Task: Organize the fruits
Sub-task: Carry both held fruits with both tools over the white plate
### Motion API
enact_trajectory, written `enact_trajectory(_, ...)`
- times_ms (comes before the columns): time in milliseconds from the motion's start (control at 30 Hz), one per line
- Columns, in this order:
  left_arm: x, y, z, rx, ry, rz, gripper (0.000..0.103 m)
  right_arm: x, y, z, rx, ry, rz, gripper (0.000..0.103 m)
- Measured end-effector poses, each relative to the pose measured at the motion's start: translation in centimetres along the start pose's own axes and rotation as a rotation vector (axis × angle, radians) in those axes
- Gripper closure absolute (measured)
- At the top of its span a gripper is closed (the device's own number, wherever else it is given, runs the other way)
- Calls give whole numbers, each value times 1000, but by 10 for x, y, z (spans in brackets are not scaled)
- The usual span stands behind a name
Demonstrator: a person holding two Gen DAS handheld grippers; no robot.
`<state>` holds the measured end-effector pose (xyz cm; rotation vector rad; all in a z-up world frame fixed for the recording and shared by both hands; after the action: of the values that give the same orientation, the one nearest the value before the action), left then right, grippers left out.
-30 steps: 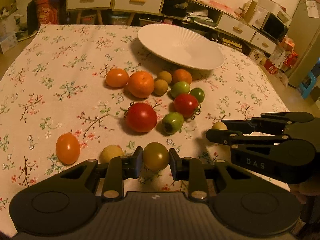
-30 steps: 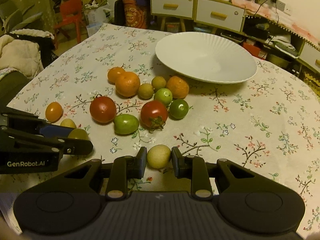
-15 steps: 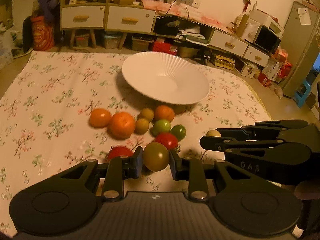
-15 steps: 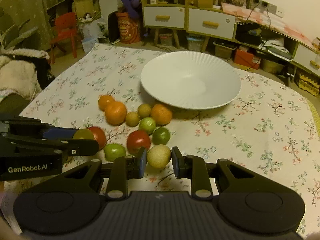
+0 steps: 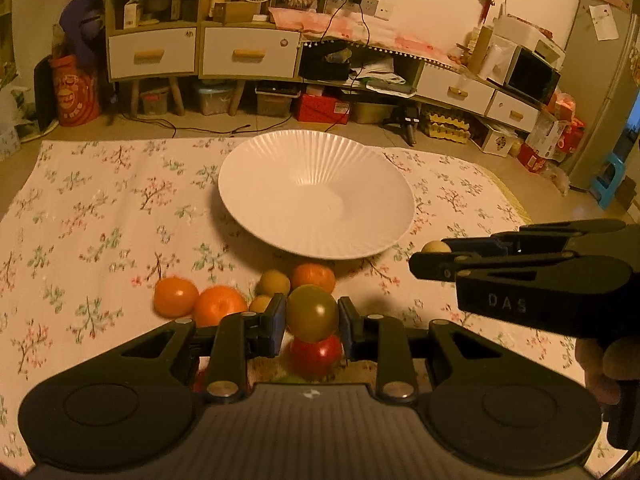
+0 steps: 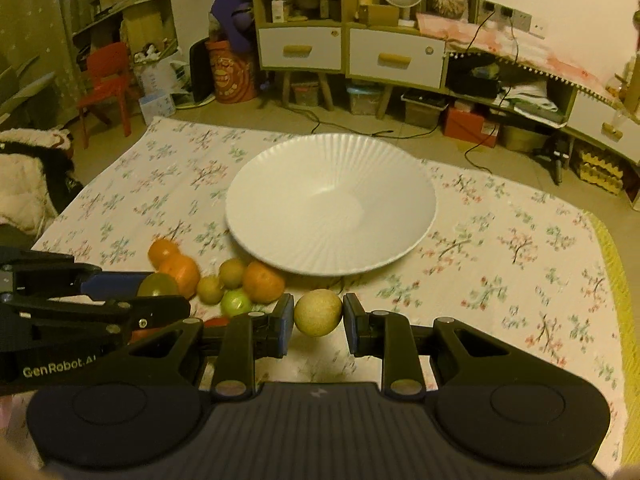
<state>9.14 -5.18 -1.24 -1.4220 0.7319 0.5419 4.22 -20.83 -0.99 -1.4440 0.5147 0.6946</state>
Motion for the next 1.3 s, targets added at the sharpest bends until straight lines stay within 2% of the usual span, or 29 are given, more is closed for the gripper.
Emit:
enact_trajectory(433, 24, -24, -12, 11, -13, -28, 84, 28, -27, -20, 24, 24, -24, 79)
enact_trajectory(633, 43, -33, -11, -11, 31, -35, 84, 44, -32, -33, 53, 36, -11, 79)
enact_trajectory(1067, 75, -41, -15, 29, -7, -11, 83, 61, -33, -45, 90, 34, 25, 79)
enact_trajectory(1300, 79, -42, -19, 64, -14, -25, 83, 62, -35, -44, 81, 31, 25, 79)
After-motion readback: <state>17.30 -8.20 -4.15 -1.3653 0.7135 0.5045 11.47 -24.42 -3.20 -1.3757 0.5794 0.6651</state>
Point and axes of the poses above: each gripper's, at about its wrist camera, not at the fingertips, and x roughly the way its jaws point, z to its left, y to its underside, the point moved 5 cm from there along x, roughly the way its jaws point, and after that the axes turned 12 degrees about -y, right-handed, at the moved point
